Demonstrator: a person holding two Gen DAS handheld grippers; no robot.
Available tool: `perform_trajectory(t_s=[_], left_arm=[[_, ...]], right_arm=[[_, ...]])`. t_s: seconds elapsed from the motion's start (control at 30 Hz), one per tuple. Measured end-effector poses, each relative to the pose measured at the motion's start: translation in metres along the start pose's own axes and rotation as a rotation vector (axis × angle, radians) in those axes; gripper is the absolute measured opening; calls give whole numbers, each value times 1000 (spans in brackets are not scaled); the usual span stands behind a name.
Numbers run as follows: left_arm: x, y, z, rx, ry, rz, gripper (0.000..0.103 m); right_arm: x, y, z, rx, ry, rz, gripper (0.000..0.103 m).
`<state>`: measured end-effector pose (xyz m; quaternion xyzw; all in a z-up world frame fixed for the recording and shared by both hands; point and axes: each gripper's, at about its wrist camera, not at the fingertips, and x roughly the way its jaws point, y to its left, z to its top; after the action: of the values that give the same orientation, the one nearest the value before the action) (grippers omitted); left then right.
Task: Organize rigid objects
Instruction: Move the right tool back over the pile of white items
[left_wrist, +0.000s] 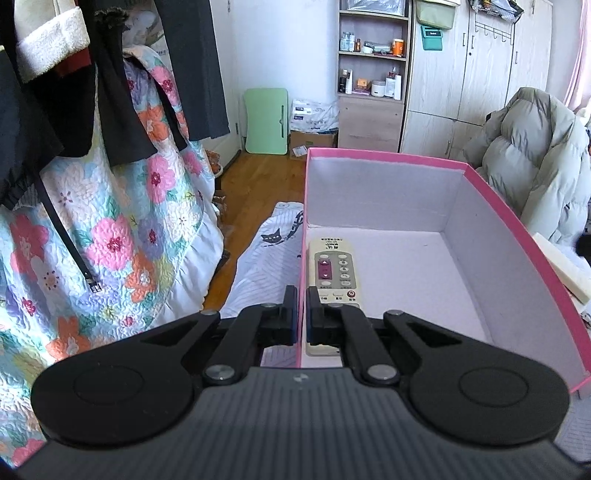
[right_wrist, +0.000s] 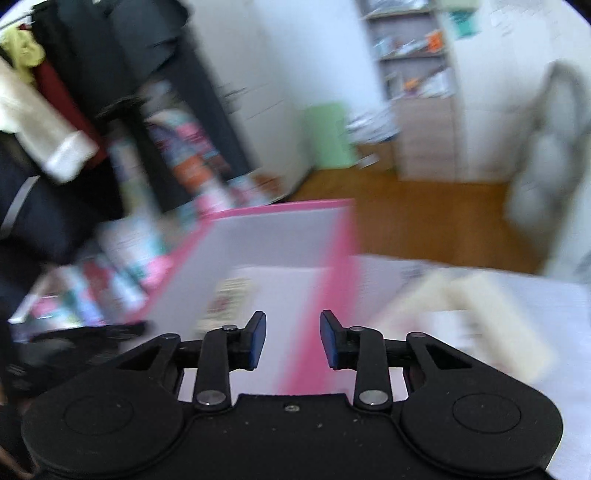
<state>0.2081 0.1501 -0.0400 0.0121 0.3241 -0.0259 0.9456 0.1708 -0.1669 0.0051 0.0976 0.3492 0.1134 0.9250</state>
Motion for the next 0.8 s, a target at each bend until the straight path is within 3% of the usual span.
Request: perform_trajectory(t_s=[0.1, 0.3, 0.4, 0.47, 0.5, 0.63, 0.7, 0.8], left_arm=[[1, -5, -1, 11, 3, 29, 3], [1, -9, -1, 11, 10, 50, 4], [0, -9, -1, 8, 7, 51, 4], [0, -9, -2, 6, 1, 54, 4], [0, -9, -2, 4, -2, 54, 4], [0, -11, -4, 12, -6, 57, 4], [0, -11, -4, 10, -4, 56, 4], [0, -11, -4, 10, -4, 55, 4]], right_arm=[[-5, -24, -21, 7, -2, -104, 39], [14, -52, -52, 64, 18, -156, 50], [23, -57, -56, 89, 36, -104, 52], [31, -64, -57, 158, 44, -58, 64], [36, -67, -61, 195, 53, -43, 65], [61, -64, -57, 232, 105, -83, 69], [68, -56, -57, 244, 91, -102, 73], [78, -35, -57, 161, 93, -156, 76]])
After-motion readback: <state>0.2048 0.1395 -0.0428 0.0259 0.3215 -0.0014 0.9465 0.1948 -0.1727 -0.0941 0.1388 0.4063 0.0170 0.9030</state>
